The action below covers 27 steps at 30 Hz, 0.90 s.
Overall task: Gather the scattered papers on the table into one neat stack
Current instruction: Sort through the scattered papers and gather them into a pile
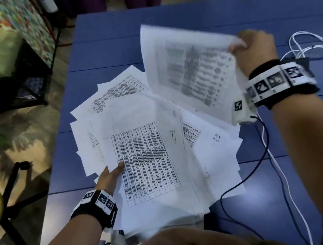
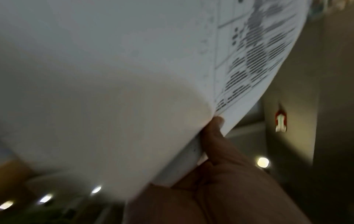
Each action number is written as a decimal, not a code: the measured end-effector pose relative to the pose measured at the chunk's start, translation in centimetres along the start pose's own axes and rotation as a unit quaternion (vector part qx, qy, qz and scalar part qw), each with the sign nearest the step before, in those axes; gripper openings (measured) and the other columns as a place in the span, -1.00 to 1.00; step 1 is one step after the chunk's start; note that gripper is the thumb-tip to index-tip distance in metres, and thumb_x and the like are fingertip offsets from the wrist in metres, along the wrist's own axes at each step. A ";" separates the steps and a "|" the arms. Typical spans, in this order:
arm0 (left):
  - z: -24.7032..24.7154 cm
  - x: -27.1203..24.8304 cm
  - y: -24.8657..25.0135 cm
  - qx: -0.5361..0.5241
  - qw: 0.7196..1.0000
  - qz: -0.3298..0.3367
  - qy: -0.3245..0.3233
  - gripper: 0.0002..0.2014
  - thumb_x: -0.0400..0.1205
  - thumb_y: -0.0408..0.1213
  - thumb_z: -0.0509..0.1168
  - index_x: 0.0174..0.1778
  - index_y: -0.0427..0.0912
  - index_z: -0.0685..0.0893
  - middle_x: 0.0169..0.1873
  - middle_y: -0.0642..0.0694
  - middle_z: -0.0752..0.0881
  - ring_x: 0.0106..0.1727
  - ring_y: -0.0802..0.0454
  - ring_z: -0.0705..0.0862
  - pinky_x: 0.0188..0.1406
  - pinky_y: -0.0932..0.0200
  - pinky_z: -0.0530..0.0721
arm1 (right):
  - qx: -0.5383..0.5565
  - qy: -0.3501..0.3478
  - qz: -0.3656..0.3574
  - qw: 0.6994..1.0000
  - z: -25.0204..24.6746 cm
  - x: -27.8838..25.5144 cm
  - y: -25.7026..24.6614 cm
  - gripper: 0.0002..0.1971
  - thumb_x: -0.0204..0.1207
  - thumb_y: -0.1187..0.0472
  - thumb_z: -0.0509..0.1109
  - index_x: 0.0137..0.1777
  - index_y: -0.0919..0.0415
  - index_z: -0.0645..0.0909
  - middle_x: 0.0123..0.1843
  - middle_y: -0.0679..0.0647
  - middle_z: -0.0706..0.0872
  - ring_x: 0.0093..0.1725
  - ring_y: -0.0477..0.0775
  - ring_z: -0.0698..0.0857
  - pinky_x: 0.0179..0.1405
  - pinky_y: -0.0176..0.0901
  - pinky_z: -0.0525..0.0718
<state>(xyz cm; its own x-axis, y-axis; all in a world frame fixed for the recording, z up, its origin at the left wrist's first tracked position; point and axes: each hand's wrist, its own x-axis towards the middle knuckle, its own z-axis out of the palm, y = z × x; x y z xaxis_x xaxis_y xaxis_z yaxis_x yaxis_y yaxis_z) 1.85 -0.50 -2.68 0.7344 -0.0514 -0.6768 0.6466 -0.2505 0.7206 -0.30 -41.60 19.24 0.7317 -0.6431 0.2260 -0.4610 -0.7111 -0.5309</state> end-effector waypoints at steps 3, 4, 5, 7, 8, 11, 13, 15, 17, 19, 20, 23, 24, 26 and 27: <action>0.1 -0.6 0.5 0.026 1.000 0.006 0.008 -0.18 0.64 0.01 0.34 0.70 -0.28 0.13 0.66 -0.16 0.22 0.65 -0.15 0.25 0.59 0.04 0.17 | 0.117 0.054 0.022 0.991 -1.3 -1.1 -0.8 -0.75 0.52 0.14 0.34 0.13 0.22 0.63 0.00 0.15 0.70 -0.01 0.08 0.64 -0.06 -0.17 0.55; 0.0 -0.7 0.6 0.042 0.999 0.010 0.008 -0.21 0.66 0.03 0.30 0.69 -0.27 0.14 0.67 -0.15 0.21 0.66 -0.15 0.22 0.59 0.05 0.16 | 0.134 0.046 0.031 0.989 -0.6 -2.2 -0.8 -0.73 0.52 0.17 0.32 0.17 0.25 0.61 0.00 0.15 0.68 -0.01 0.06 0.63 -0.07 -0.19 0.51; 0.0 -0.7 0.5 0.053 0.999 0.009 0.001 -0.24 0.67 0.05 0.27 0.69 -0.26 0.16 0.68 -0.15 0.20 0.67 -0.14 0.20 0.59 0.05 0.14 | 0.142 0.027 0.042 0.989 0.4 -3.6 -0.7 -0.71 0.53 0.20 0.30 0.21 0.29 0.59 -0.01 0.16 0.67 -0.02 0.08 0.64 -0.08 -0.20 0.48; -0.2 -1.0 0.4 0.060 0.998 0.008 -0.003 -0.28 0.68 0.10 0.23 0.68 -0.19 0.23 0.69 -0.11 0.16 0.69 -0.10 0.16 0.61 0.03 0.10 | 0.144 -0.036 0.079 0.986 3.6 -7.5 -0.6 -0.71 0.57 0.31 0.27 0.26 0.33 0.54 -0.01 0.20 0.67 -0.03 0.19 0.67 -0.09 -0.23 0.43; -0.2 -1.3 0.4 0.049 0.999 0.005 -0.003 -0.29 0.67 0.12 0.24 0.68 -0.15 0.26 0.70 -0.08 0.14 0.69 -0.08 0.14 0.62 0.01 0.07 | 0.146 -0.078 0.097 0.981 5.5 -9.7 -0.3 -0.71 0.59 0.35 0.25 0.30 0.36 0.52 0.08 0.26 0.68 0.07 0.25 0.67 -0.04 -0.21 0.45; -0.2 -1.7 0.3 0.025 1.000 -0.007 0.002 -0.30 0.67 0.16 0.21 0.66 -0.14 0.30 0.69 -0.08 0.19 0.69 -0.09 0.17 0.64 -0.04 0.08 | 0.130 -0.181 0.165 0.961 10.8 -15.8 0.5 -0.63 0.64 0.35 0.21 0.44 0.34 0.41 0.37 0.34 0.58 0.34 0.31 0.57 0.22 -0.10 0.49; -0.1 -2.2 0.5 0.013 1.000 -0.018 0.010 -0.34 0.70 0.18 0.11 0.60 -0.22 0.38 0.57 -0.20 0.41 0.60 -0.21 0.34 0.55 -0.07 0.29 | 0.118 -0.224 0.186 0.949 13.3 -18.9 1.1 -0.66 0.64 0.33 0.19 0.40 0.28 0.42 0.33 0.33 0.61 0.27 0.29 0.62 0.14 -0.12 0.52; 0.1 -2.8 0.8 -0.039 0.998 -0.045 -0.004 -0.23 0.64 0.32 0.06 0.59 -0.21 0.38 0.52 -0.25 0.47 0.56 -0.26 0.40 0.51 -0.14 0.37 | 0.119 -0.256 0.195 0.939 15.0 -21.4 1.4 -0.70 0.63 0.31 0.20 0.35 0.24 0.42 0.25 0.29 0.66 0.17 0.25 0.66 0.04 -0.15 0.54; 0.1 -2.9 0.7 -0.121 0.990 -0.069 -0.026 -0.12 0.56 0.43 0.07 0.68 -0.11 0.24 0.66 -0.23 0.25 0.66 -0.21 0.23 0.61 -0.18 0.24 | 0.113 -0.289 0.184 0.933 16.0 -23.2 1.5 -0.70 0.63 0.26 0.23 0.34 0.17 0.42 0.20 0.22 0.68 0.10 0.21 0.68 0.03 -0.13 0.61; 0.1 -2.6 0.6 -0.120 0.991 -0.054 -0.040 0.01 0.44 0.51 0.20 0.69 -0.08 0.21 0.68 -0.18 0.19 0.69 -0.16 0.18 0.63 -0.16 0.19 | 0.112 -0.320 0.157 0.927 16.4 -24.0 1.5 -0.69 0.62 0.22 0.27 0.34 0.15 0.43 0.16 0.14 0.67 0.06 0.16 0.68 0.00 -0.13 0.64; 0.0 -2.6 0.6 -0.087 0.995 -0.037 -0.040 0.10 0.34 0.52 0.31 0.67 -0.13 0.26 0.66 -0.20 0.26 0.66 -0.18 0.25 0.61 -0.17 0.23 | 0.108 -0.341 0.133 0.924 16.4 -24.1 1.4 -0.70 0.61 0.19 0.30 0.33 0.15 0.44 0.13 0.10 0.66 0.05 0.13 0.67 0.00 -0.14 0.64; -0.4 -1.7 0.1 0.024 1.000 0.007 0.003 0.25 0.13 0.32 0.63 0.62 -0.31 0.30 0.55 -0.27 0.44 0.54 -0.25 0.43 0.57 -0.25 0.33 | 0.078 -0.386 0.074 0.916 16.2 -22.4 1.6 -0.73 0.54 0.02 0.43 0.10 0.16 0.53 -0.17 0.00 0.58 -0.17 0.01 0.56 -0.30 -0.30 0.48; -0.5 -1.5 0.1 0.035 0.999 0.006 -0.001 0.25 0.11 0.27 0.66 0.61 -0.32 0.32 0.52 -0.27 0.48 0.51 -0.27 0.46 0.54 -0.27 0.37 | 0.082 -0.371 0.081 0.922 16.0 -21.2 1.9 -0.73 0.49 0.01 0.48 0.05 0.13 0.55 -0.22 -0.01 0.58 -0.20 0.00 0.56 -0.33 -0.35 0.45; -0.6 -1.4 0.6 0.055 0.998 -0.006 0.002 0.17 0.14 0.21 0.66 0.58 -0.32 0.37 0.50 -0.27 0.51 0.48 -0.29 0.49 0.51 -0.27 0.41 | 0.073 -0.299 0.100 0.946 15.9 -18.0 3.4 -0.69 0.41 0.05 0.55 0.08 0.14 0.61 -0.12 0.07 0.67 -0.06 0.07 0.65 -0.13 -0.27 0.56; -0.6 -1.1 0.7 0.057 0.998 -0.015 0.011 0.09 0.19 0.17 0.65 0.55 -0.32 0.42 0.48 -0.27 0.53 0.46 -0.28 0.51 0.49 -0.23 0.42 | 0.047 -0.264 0.105 0.958 15.8 -16.3 4.4 -0.63 0.40 0.07 0.56 0.14 0.18 0.61 0.01 0.14 0.69 0.08 0.14 0.65 0.06 -0.19 0.58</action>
<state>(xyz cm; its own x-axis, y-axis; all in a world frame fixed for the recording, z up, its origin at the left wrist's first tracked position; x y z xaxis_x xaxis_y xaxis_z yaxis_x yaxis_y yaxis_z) 1.64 -0.05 -1.32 0.7200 -0.0221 -0.6936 0.6416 -0.3596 0.6775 -6.32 -29.79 0.31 0.7916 -0.5176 -0.3247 -0.5962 -0.5380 -0.5959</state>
